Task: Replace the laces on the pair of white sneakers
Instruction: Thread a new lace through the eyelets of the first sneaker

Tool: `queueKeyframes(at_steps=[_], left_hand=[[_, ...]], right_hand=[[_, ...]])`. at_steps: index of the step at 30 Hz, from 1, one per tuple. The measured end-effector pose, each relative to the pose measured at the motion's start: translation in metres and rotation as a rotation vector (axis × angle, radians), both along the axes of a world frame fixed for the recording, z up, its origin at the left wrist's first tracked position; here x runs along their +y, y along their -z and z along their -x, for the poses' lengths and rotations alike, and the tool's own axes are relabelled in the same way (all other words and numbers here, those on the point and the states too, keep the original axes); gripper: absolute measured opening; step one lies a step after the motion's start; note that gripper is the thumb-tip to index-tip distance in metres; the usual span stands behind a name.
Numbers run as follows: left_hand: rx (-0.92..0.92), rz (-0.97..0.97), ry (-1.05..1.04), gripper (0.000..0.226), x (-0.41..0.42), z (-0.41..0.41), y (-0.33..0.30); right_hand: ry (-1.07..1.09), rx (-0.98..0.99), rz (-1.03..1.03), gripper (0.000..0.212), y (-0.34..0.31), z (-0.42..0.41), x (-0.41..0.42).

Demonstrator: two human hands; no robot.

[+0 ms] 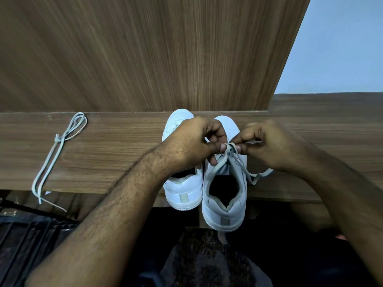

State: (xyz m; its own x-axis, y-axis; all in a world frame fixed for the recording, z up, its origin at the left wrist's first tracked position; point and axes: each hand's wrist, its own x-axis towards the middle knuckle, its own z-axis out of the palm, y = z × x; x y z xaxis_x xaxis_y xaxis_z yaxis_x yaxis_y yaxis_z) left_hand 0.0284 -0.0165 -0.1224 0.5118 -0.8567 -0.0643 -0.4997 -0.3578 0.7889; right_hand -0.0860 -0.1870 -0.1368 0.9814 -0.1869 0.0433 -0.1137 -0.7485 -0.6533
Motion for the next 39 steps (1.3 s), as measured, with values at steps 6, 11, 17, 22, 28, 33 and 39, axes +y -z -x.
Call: queueKeyframes(at_steps=[6,11,17,22,28,33,39], left_hand=[[0.059,0.006,-0.022,0.007,0.001,0.001,0.0],[0.15,-0.053,-0.076,0.014,0.003,-0.001,0.0],[0.151,-0.096,-0.086,0.014,0.003,0.004,-0.002],[0.156,-0.106,-0.084,0.013,0.003,0.004,-0.003],[0.174,-0.106,-0.067,0.004,0.004,0.003,-0.003],[0.279,-0.072,-0.044,0.007,0.009,0.001,-0.003],[0.376,-0.105,-0.079,0.017,0.006,0.003,0.0]], right_hand=[[0.053,-0.053,-0.115,0.008,0.0,-0.004,0.002],[0.046,0.006,-0.297,0.027,-0.002,0.003,0.007],[0.08,0.117,-0.54,0.032,-0.001,0.006,0.005],[0.086,0.201,-0.559,0.005,-0.005,0.011,0.0],[0.066,0.132,-0.476,0.021,-0.004,0.008,0.009],[0.148,0.079,-0.516,0.017,-0.003,0.004,0.015],[0.171,0.119,-0.52,0.006,-0.001,0.004,0.012]])
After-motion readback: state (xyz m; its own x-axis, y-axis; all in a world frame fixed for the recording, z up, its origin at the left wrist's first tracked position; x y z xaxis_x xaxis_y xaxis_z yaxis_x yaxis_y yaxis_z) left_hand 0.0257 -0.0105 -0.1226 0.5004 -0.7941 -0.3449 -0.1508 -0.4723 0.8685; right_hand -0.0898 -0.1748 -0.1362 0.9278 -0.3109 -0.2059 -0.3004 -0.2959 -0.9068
